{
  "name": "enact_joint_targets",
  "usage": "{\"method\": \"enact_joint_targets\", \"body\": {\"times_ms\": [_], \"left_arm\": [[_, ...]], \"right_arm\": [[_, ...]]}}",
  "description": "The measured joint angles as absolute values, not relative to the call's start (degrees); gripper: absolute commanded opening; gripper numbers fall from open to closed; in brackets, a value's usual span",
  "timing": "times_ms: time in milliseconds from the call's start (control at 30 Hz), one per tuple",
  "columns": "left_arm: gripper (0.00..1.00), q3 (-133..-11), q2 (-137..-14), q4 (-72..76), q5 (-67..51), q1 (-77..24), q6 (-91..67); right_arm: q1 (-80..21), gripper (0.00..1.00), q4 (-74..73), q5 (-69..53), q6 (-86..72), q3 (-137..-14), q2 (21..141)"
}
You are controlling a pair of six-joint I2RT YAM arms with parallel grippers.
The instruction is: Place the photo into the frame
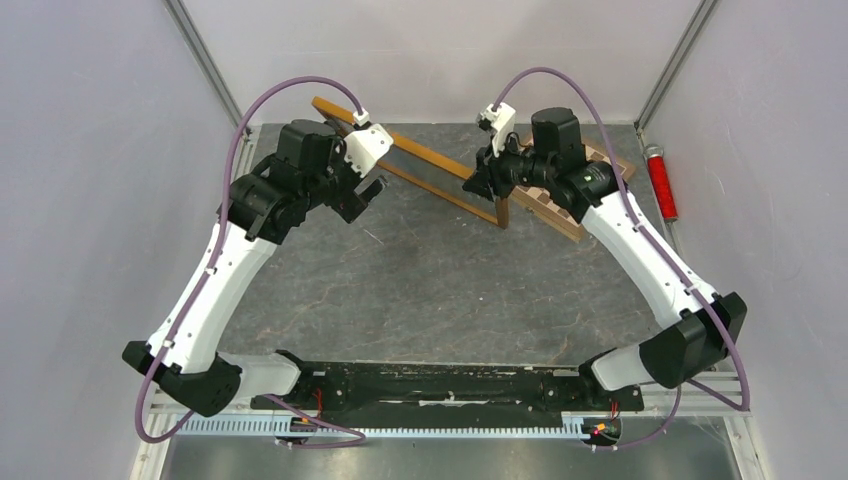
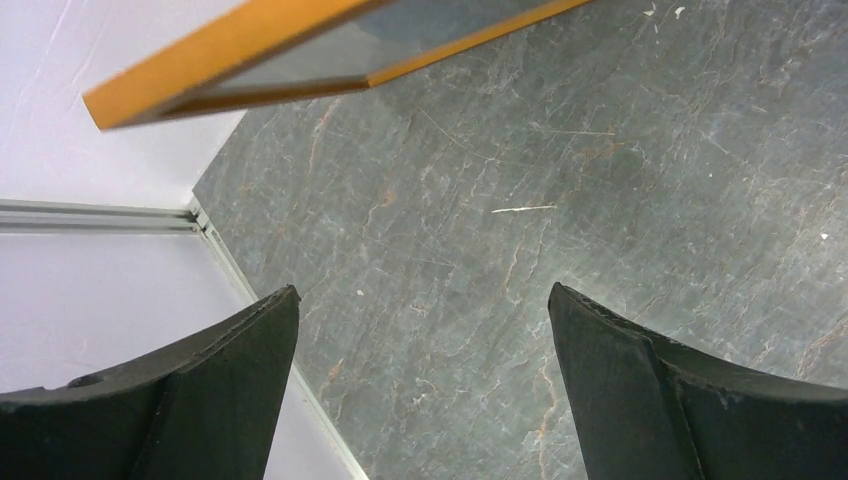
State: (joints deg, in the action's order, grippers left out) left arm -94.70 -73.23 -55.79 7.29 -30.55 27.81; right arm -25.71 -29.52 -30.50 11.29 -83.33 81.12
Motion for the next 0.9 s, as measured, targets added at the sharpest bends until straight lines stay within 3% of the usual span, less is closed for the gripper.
{"method": "enact_joint_targets", "body": {"times_ms": [900], "left_arm": [[1.0,-90.76,-72.49,-52.66,4.08,-28.6,26.94]], "right_arm": [[-28.93,0.0,-39.48,-22.06,10.0,-100.55,91.05]]}}
